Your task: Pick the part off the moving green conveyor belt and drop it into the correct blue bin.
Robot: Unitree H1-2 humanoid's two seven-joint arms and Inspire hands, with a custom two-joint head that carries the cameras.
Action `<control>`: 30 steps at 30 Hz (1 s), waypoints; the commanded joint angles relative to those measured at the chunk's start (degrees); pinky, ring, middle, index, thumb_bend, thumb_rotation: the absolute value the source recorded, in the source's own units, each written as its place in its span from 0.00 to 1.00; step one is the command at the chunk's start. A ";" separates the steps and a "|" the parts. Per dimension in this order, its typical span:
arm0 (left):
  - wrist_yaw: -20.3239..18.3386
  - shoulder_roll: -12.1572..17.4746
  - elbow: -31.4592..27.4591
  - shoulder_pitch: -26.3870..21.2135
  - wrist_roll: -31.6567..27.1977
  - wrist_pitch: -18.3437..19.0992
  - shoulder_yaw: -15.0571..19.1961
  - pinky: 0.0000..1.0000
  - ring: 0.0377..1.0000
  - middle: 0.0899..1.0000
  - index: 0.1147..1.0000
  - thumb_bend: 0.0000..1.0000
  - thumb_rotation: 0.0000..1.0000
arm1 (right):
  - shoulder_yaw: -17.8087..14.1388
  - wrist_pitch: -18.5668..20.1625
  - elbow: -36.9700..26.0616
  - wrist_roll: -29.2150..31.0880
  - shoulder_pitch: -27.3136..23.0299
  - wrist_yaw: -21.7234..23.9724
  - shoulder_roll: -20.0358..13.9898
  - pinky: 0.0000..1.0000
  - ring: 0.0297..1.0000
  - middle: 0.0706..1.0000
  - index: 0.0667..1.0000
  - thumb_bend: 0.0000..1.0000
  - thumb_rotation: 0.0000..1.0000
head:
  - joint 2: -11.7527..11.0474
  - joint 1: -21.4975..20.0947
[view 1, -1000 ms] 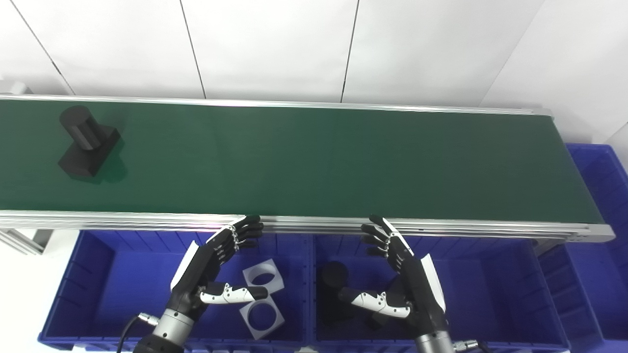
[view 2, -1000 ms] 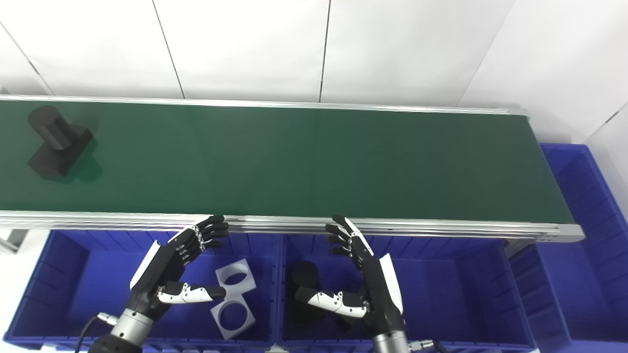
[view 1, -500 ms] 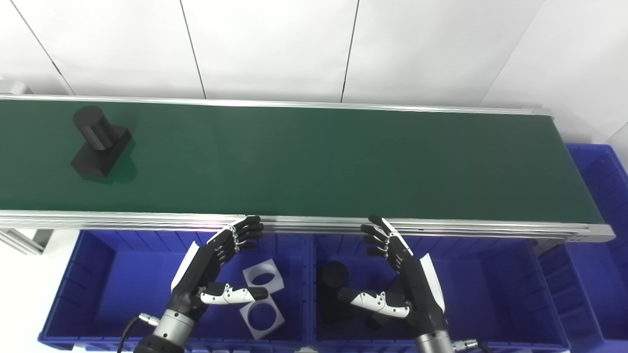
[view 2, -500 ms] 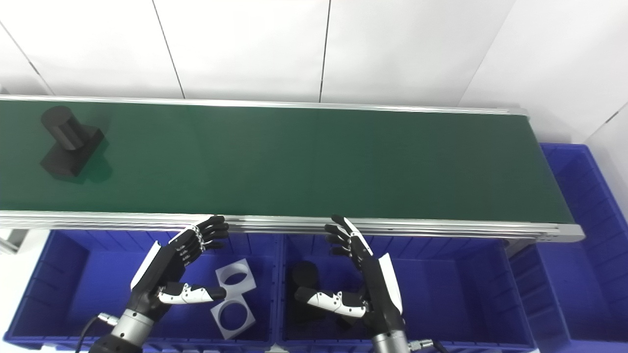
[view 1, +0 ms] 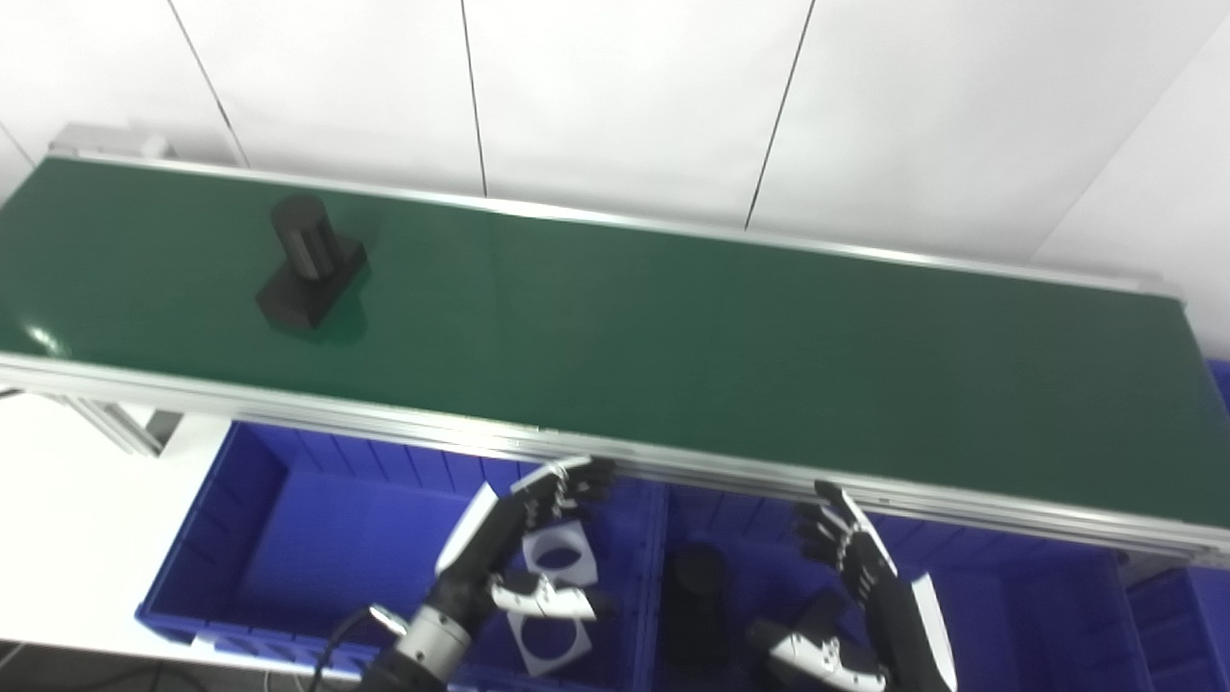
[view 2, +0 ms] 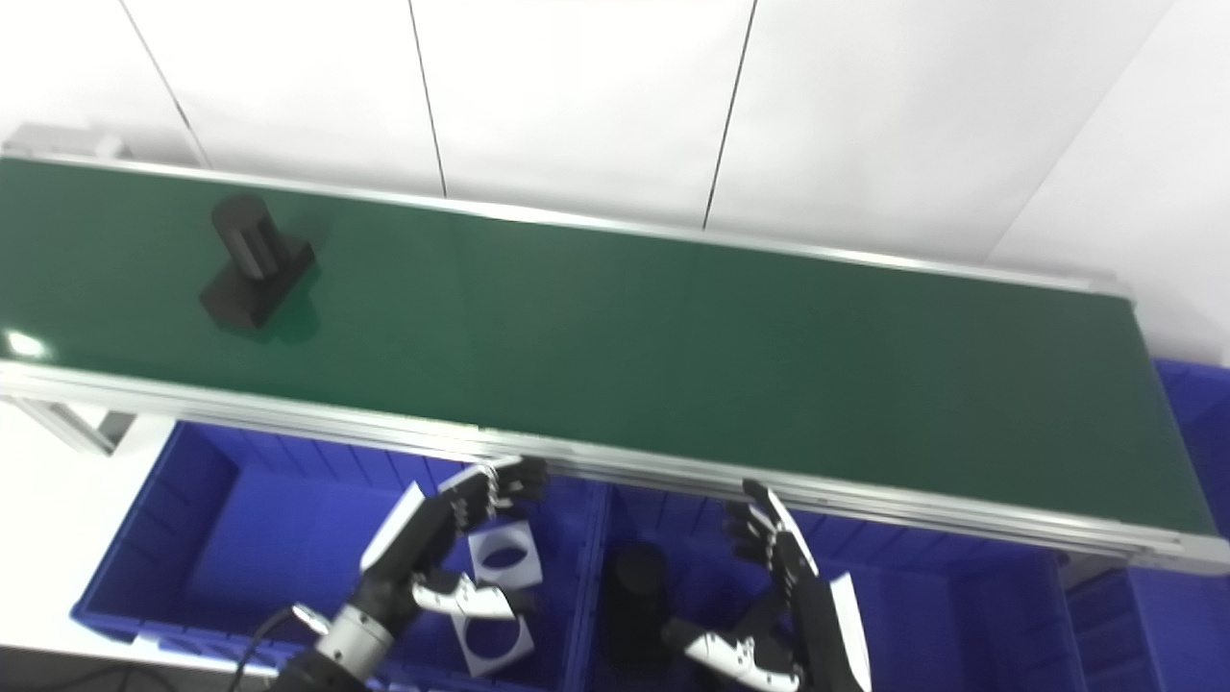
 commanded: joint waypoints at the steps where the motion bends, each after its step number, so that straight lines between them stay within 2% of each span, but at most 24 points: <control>1: 2.26 0.78 -0.31 -0.97 0.40 -2.26 -1.00 0.70 0.75 0.77 0.77 0.90 0.25 | -0.25 -4.36 -0.48 1.33 -0.55 0.43 0.00 0.75 0.79 0.81 0.90 0.83 0.29 | -0.96 0.04; 5: 5.22 1.62 0.94 -1.59 1.14 -2.26 -3.33 0.70 0.75 0.77 0.78 0.91 0.25 | -0.38 -5.34 -0.42 2.50 -0.79 0.81 -0.05 0.74 0.79 0.81 0.89 0.84 0.28 | -2.75 0.53; 10: 8.09 2.63 2.54 -2.61 0.99 -2.26 -5.59 0.69 0.74 0.76 0.77 0.92 0.25 | 0.02 -5.03 -3.22 1.74 -1.38 0.82 0.59 0.75 0.78 0.81 0.89 0.84 0.28 | -4.38 0.66; 16: 11.94 3.99 4.43 -4.40 1.88 -2.26 -8.57 0.67 0.73 0.75 0.76 0.94 0.25 | 0.61 -3.17 -8.87 -2.17 -4.76 0.20 2.94 0.69 0.77 0.79 0.88 0.84 0.30 | -6.01 0.28; 25: 15.69 5.17 6.37 -6.21 1.71 -2.26 -11.68 0.65 0.72 0.74 0.76 0.94 0.23 | 1.34 4.84 -14.19 -3.21 -15.41 1.98 5.41 0.70 0.77 0.78 0.87 0.84 0.28 | -7.29 0.84; 30: 17.46 5.15 5.94 -5.66 0.83 -2.25 -10.86 0.62 0.69 0.73 0.74 0.95 0.24 | 1.68 9.51 -14.92 -3.77 -21.06 2.97 6.37 0.69 0.76 0.78 0.88 0.84 0.31 | -7.69 0.76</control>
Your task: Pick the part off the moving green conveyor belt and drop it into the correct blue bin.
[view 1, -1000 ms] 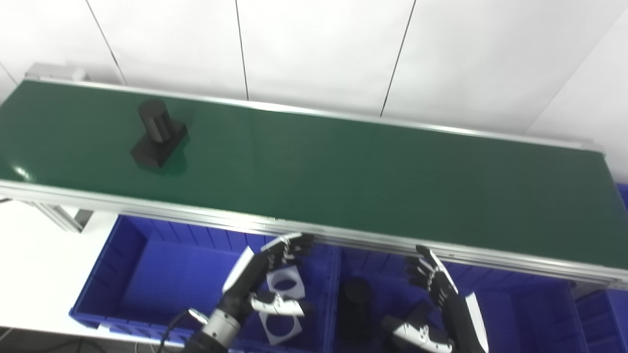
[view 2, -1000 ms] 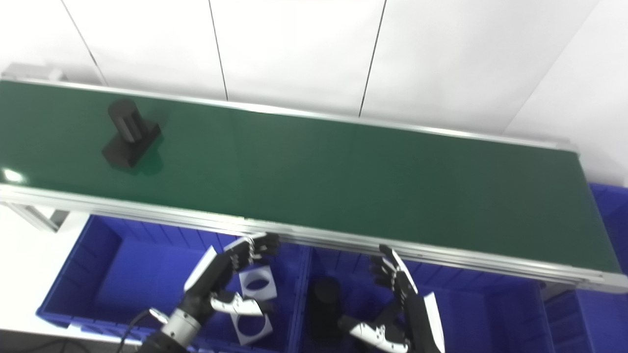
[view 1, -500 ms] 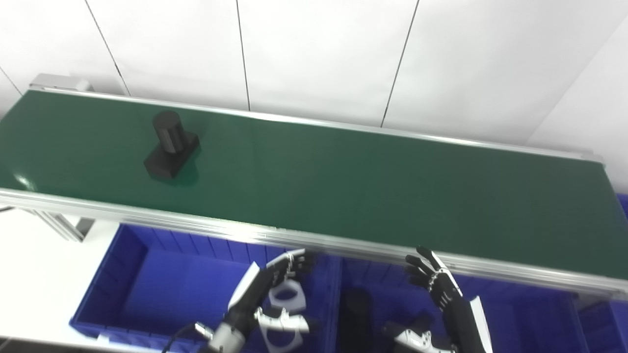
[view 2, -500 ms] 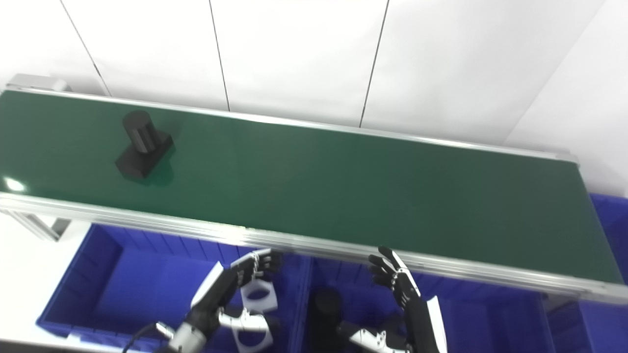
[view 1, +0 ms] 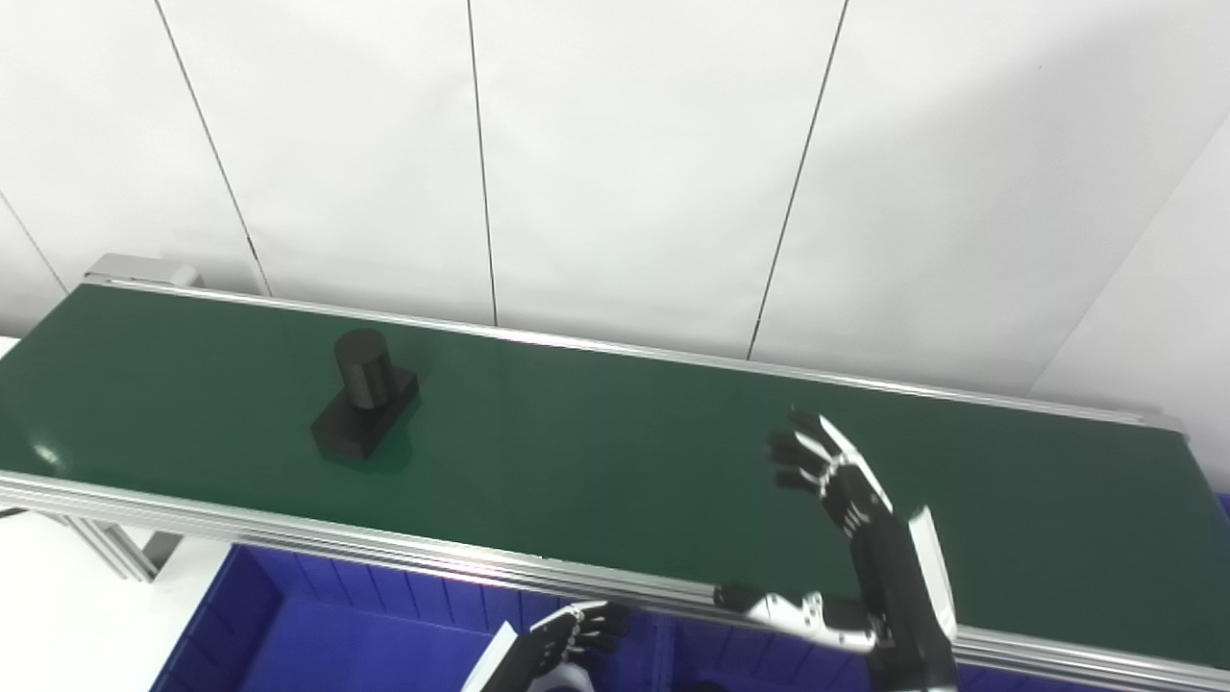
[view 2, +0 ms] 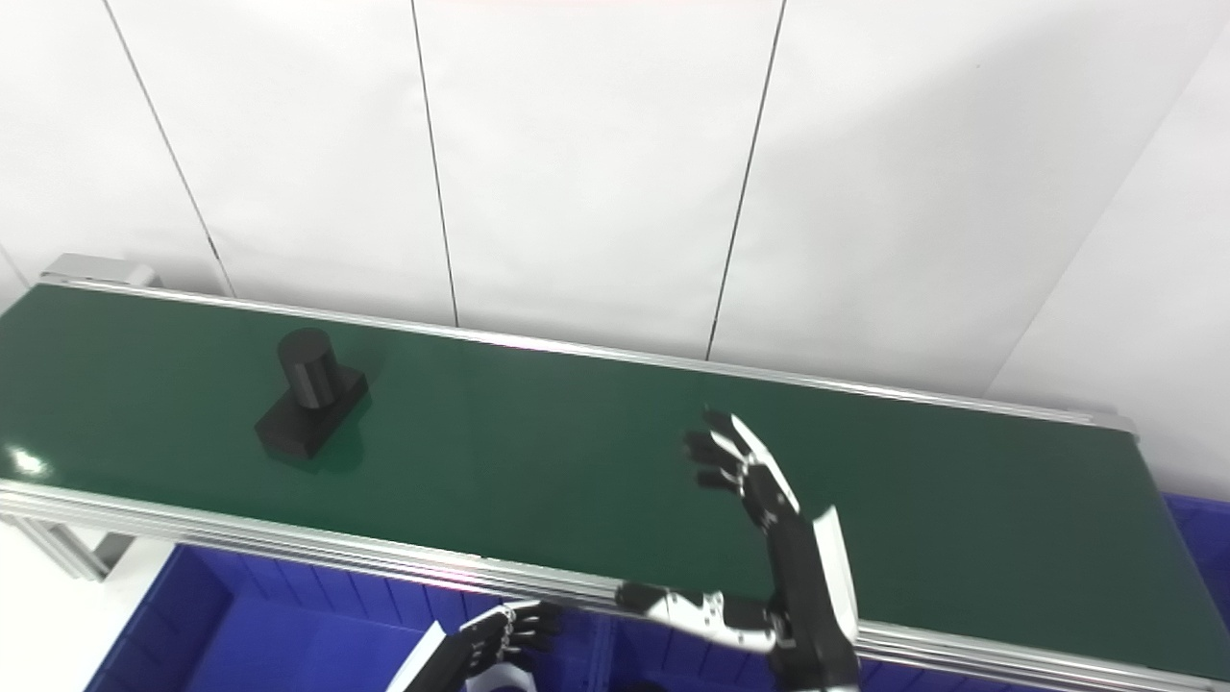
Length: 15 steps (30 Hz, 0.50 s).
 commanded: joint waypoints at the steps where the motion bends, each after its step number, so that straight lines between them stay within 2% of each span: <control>1: 2.11 0.32 -1.97 -0.45 -0.12 -2.24 0.11 0.62 0.69 0.73 0.74 0.95 0.24 | 0.19 2.56 -2.14 -0.11 -3.77 0.71 1.14 0.69 0.76 0.78 0.88 0.84 0.31 | -0.05 0.10; 4: 2.65 0.80 -2.82 0.13 -0.18 -2.24 0.02 0.63 0.70 0.73 0.73 0.96 0.25 | 0.45 5.94 -1.38 -0.76 -7.37 1.50 1.57 0.69 0.77 0.79 0.89 0.84 0.33 | -0.05 0.15; 8: 4.06 1.17 -3.70 0.81 -0.15 -2.24 -0.27 0.63 0.69 0.71 0.72 0.97 0.23 | 0.86 10.14 0.59 -1.10 -11.95 2.28 2.15 0.72 0.78 0.80 0.89 0.84 0.30 | 0.11 0.09; 12: 5.04 1.07 -3.91 1.11 -0.22 -2.24 -0.69 0.63 0.69 0.72 0.72 0.97 0.23 | 1.34 12.93 2.99 -1.88 -15.92 2.89 2.46 0.72 0.77 0.80 0.89 0.85 0.29 | 0.27 0.23; 15: 4.59 0.48 -3.88 1.32 -1.10 -2.24 -0.35 0.63 0.70 0.72 0.72 0.97 0.23 | 1.84 14.57 5.59 -2.93 -18.98 3.15 2.71 0.72 0.77 0.81 0.89 0.85 0.32 | 0.26 0.36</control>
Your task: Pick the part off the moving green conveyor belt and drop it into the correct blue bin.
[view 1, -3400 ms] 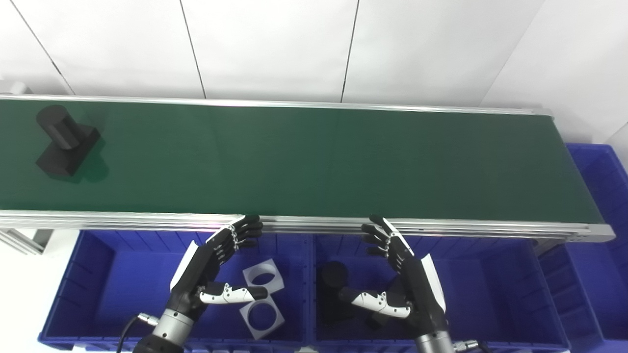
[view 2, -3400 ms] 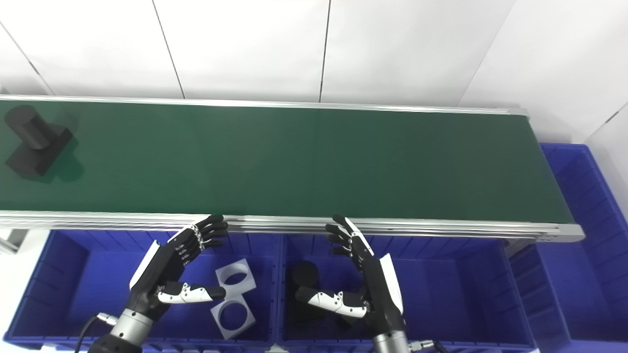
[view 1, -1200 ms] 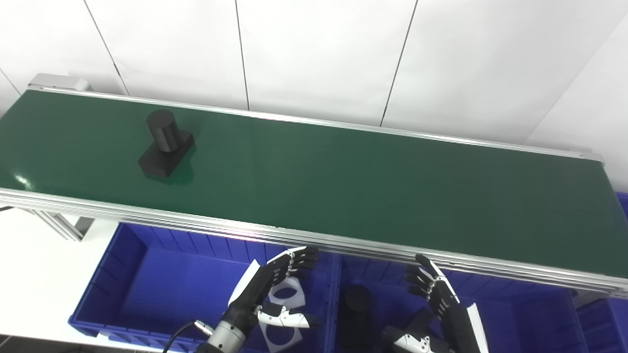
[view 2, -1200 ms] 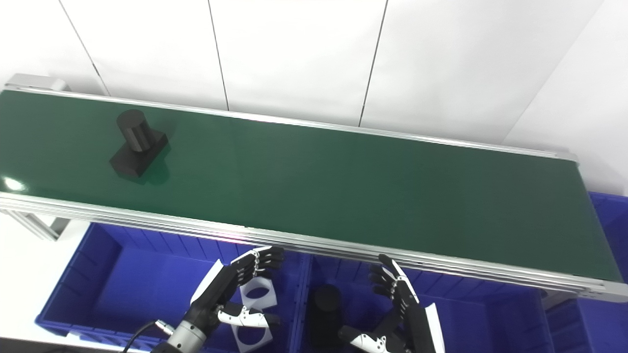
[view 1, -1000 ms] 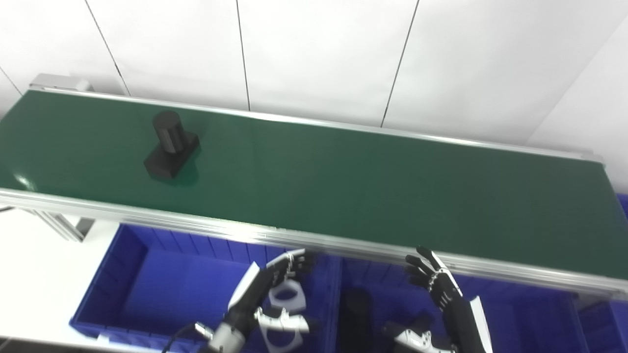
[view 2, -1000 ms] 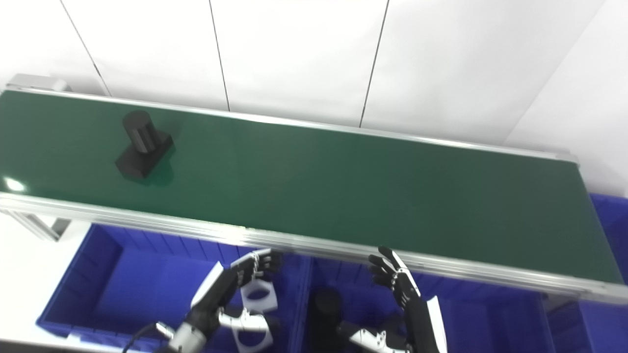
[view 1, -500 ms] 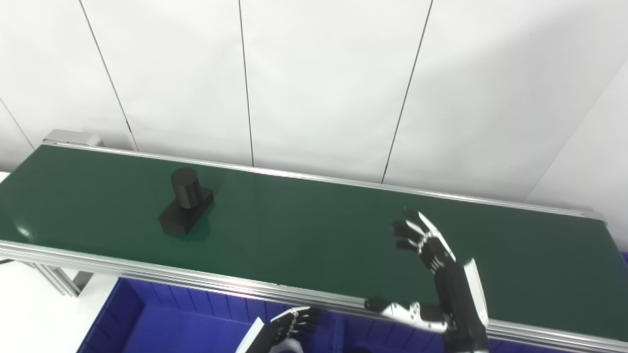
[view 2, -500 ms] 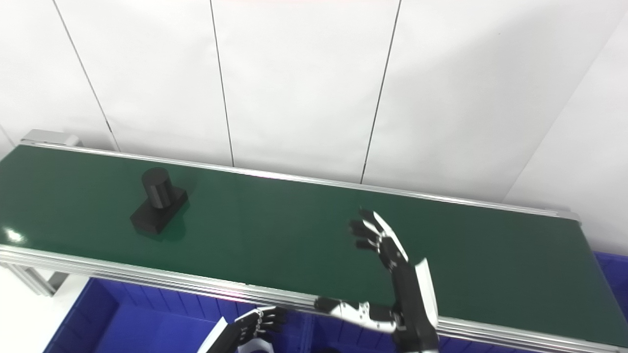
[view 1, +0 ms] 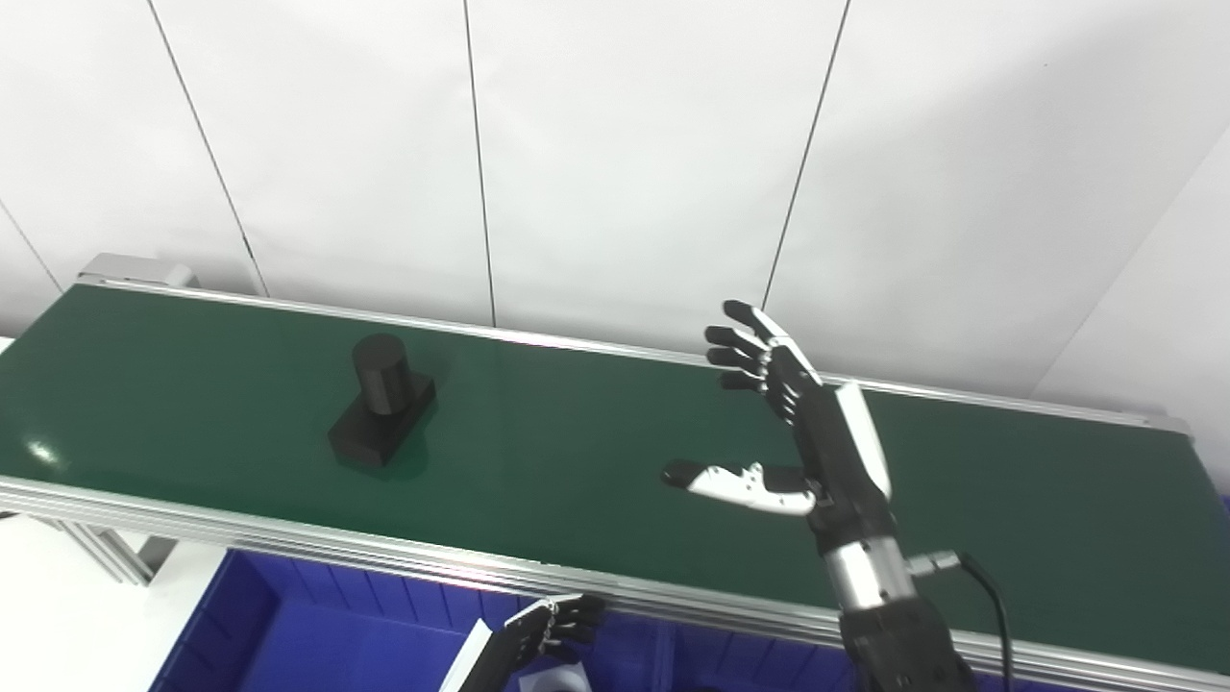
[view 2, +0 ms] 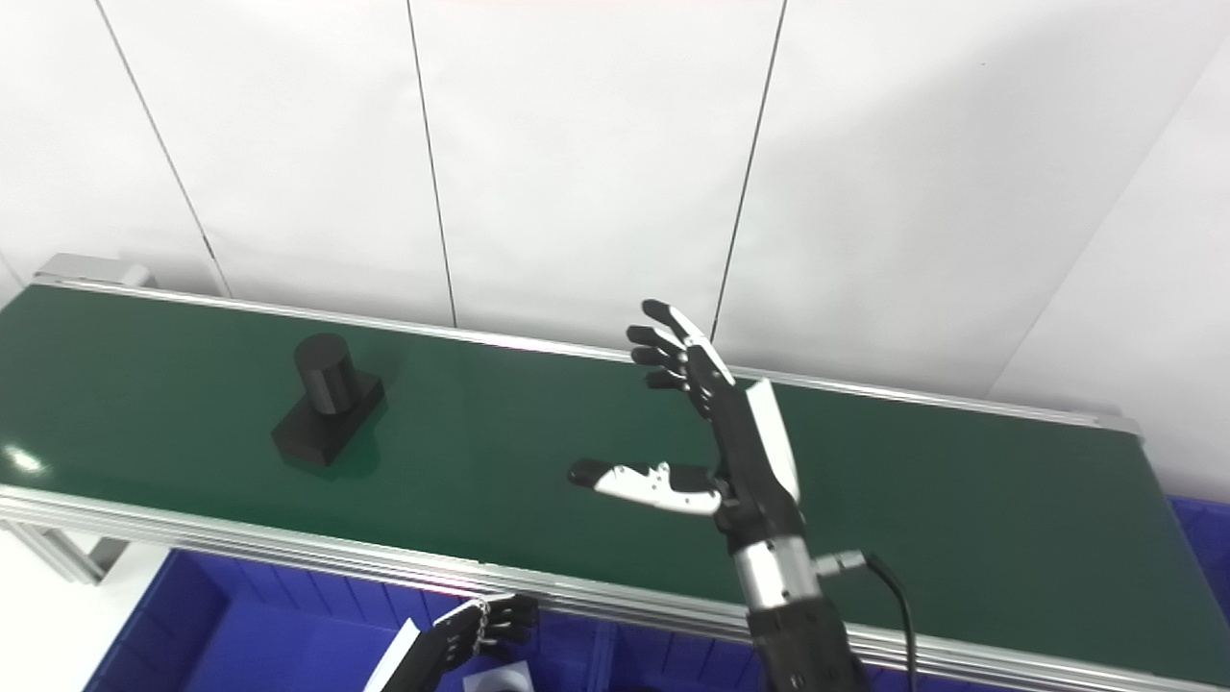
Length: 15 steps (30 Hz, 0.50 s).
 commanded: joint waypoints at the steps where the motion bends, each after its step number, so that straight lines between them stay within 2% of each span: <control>1: 0.45 -0.53 -1.81 -0.12 -1.17 -2.24 0.42 0.63 0.70 0.72 0.72 0.97 0.23 | 0.38 1.08 0.36 -0.72 -4.08 -0.04 1.08 0.71 0.77 0.81 0.89 0.86 0.33 | 0.13 0.11; 5: -1.33 -1.74 -1.63 0.35 -2.76 -2.24 1.68 0.64 0.70 0.72 0.71 0.98 0.23 | 1.15 1.81 4.38 -1.51 -7.43 -0.02 1.68 0.69 0.77 0.80 0.88 0.87 0.34 | 0.05 0.46; 9: -2.69 -2.99 -1.73 1.24 -3.58 -2.24 2.82 0.64 0.70 0.72 0.71 0.98 0.23 | 1.98 4.19 8.49 -1.41 -11.11 1.13 2.69 0.69 0.77 0.80 0.89 0.86 0.33 | 0.02 0.83; 15: -4.89 -4.60 -2.28 2.58 -4.13 -2.23 4.56 0.63 0.69 0.72 0.71 0.98 0.24 | 3.20 6.36 14.82 -1.81 -15.98 1.67 4.45 0.73 0.78 0.81 0.89 0.86 0.34 | 0.42 0.62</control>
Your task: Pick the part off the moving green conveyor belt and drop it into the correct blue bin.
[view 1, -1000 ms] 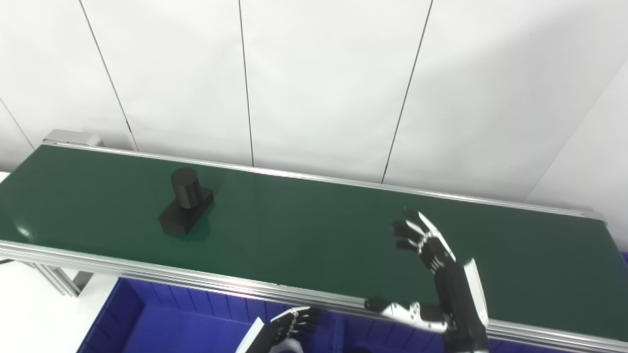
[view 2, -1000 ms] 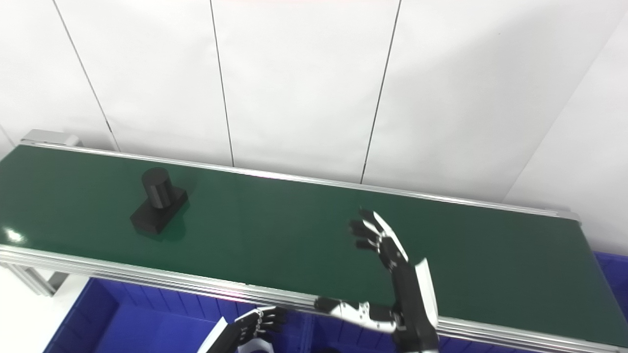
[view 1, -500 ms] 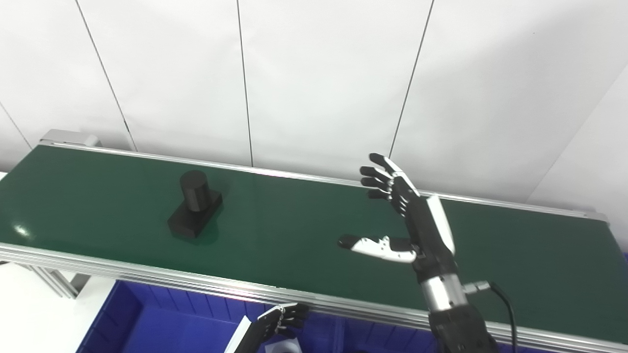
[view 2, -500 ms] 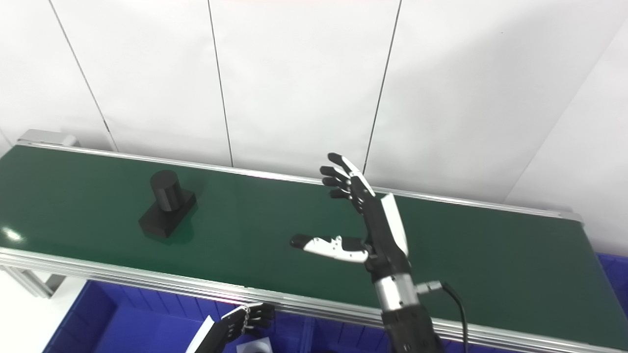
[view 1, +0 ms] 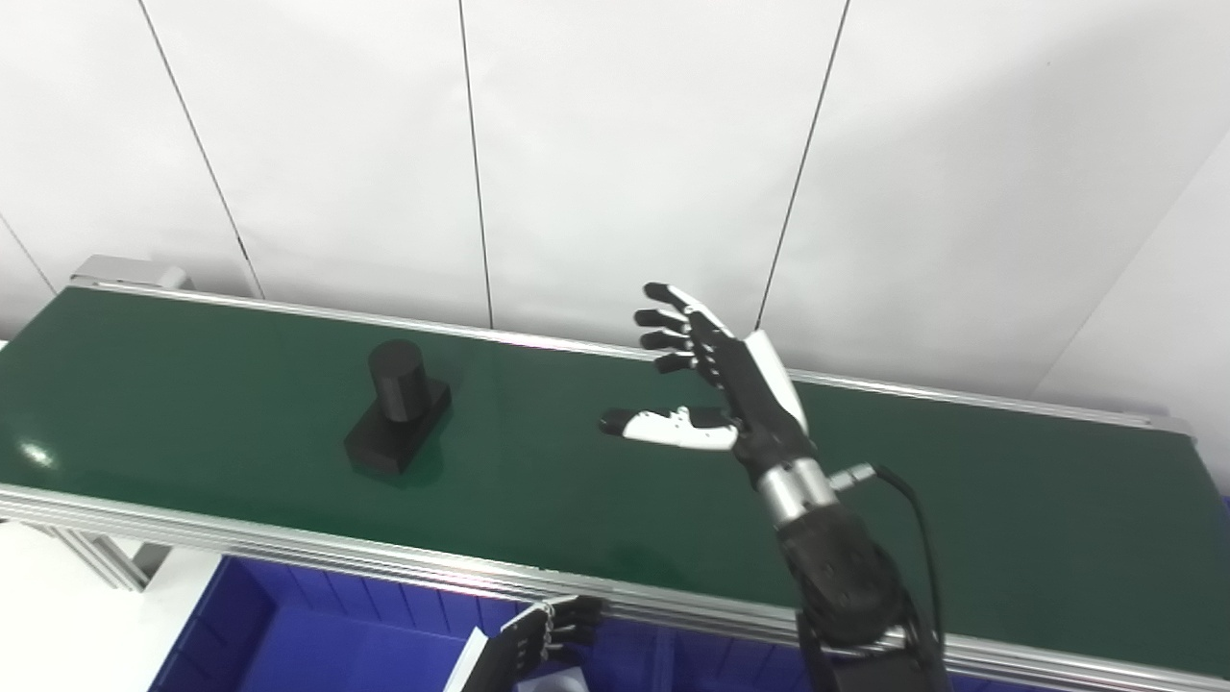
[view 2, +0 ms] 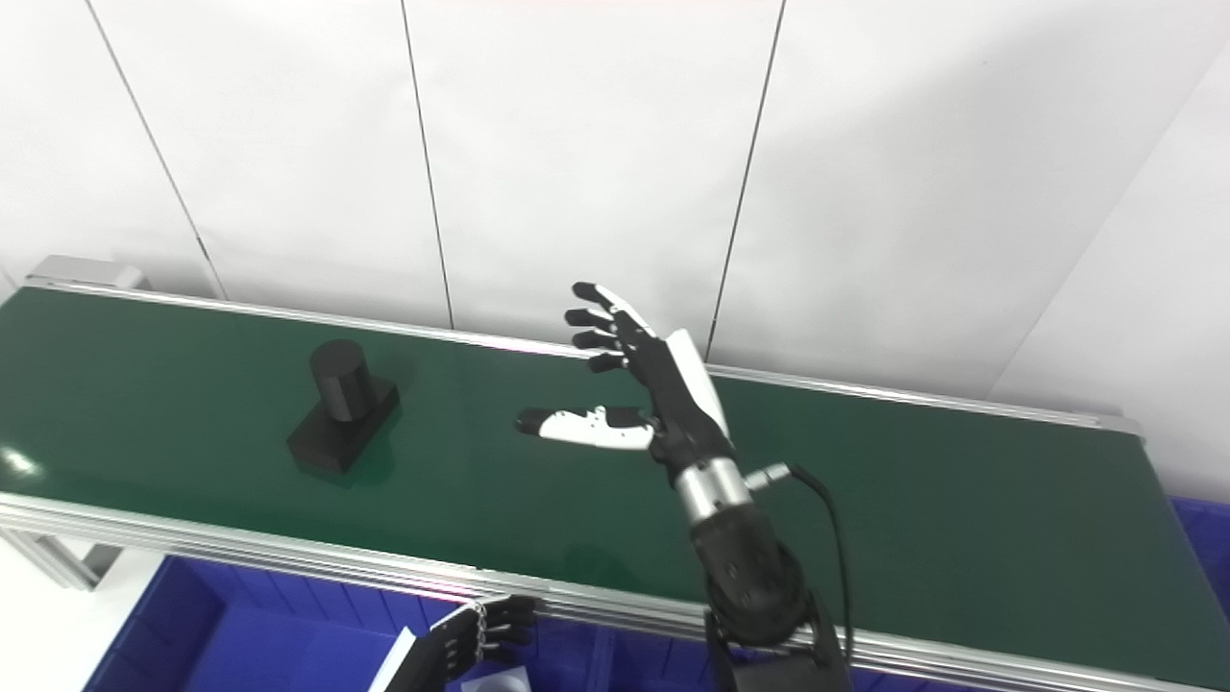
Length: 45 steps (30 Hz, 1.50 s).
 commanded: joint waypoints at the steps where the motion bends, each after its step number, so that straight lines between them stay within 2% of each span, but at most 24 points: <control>1: -1.26 -0.45 -2.12 0.19 0.20 -2.24 0.46 0.63 0.69 0.72 0.71 0.99 0.25 | 0.63 -0.13 0.22 -0.11 -3.38 -0.14 1.66 0.73 0.78 0.81 0.89 0.87 0.34 | 0.11 -0.17; 7: -3.18 -0.89 -1.90 0.07 0.01 -2.24 1.03 0.60 0.68 0.72 0.71 0.98 0.26 | 3.40 -0.16 6.37 -3.47 -7.72 -1.05 3.01 0.65 0.76 0.80 0.89 0.86 0.37 | 0.43 -0.63; 12: -5.07 -1.60 -1.92 0.16 -0.47 -2.24 1.83 0.58 0.65 0.70 0.71 0.97 0.24 | 4.34 0.28 10.82 -4.54 -10.25 -1.15 4.22 0.61 0.73 0.79 0.88 0.87 0.39 | 0.67 -0.52; 18: -5.07 -2.68 -2.09 0.44 -0.09 -2.24 2.69 0.58 0.64 0.68 0.69 0.96 0.23 | 4.61 -0.44 15.38 -5.05 -12.09 -1.64 5.60 0.57 0.71 0.79 0.88 0.88 0.37 | 0.76 -0.42; 23: -3.98 -3.11 -2.13 0.63 0.67 -2.24 2.31 0.57 0.63 0.67 0.69 0.97 0.25 | 5.31 -0.86 20.00 -6.16 -14.44 -2.33 6.39 0.59 0.72 0.79 0.88 0.89 0.39 | 0.94 -0.67; 27: -4.60 -3.68 -2.21 0.85 0.26 -2.24 2.22 0.56 0.63 0.66 0.68 0.97 0.25 | 5.85 -0.86 24.99 -6.94 -17.15 -3.02 7.47 0.62 0.73 0.80 0.89 0.88 0.39 | 1.16 -1.00; 32: -1.91 -3.07 -2.56 0.78 2.45 -2.24 -0.12 0.55 0.61 0.65 0.67 0.97 0.25 | 6.34 -3.14 32.08 -7.48 -20.12 -5.14 8.77 0.60 0.71 0.80 0.89 0.87 0.38 | 1.47 -1.28; 40: 6.67 -0.84 -2.30 -0.25 5.56 -2.24 -6.27 0.54 0.60 0.64 0.65 0.97 0.27 | 6.13 -6.08 41.51 -7.04 -23.51 -7.83 10.34 0.62 0.72 0.81 0.89 0.89 0.34 | 1.93 -1.11; 45: 10.32 0.49 -2.13 -0.98 5.46 -2.24 -9.73 0.54 0.59 0.63 0.64 0.97 0.26 | 6.77 -7.27 46.11 -7.57 -25.71 -9.23 10.85 0.64 0.75 0.82 0.89 0.89 0.35 | 2.14 -1.03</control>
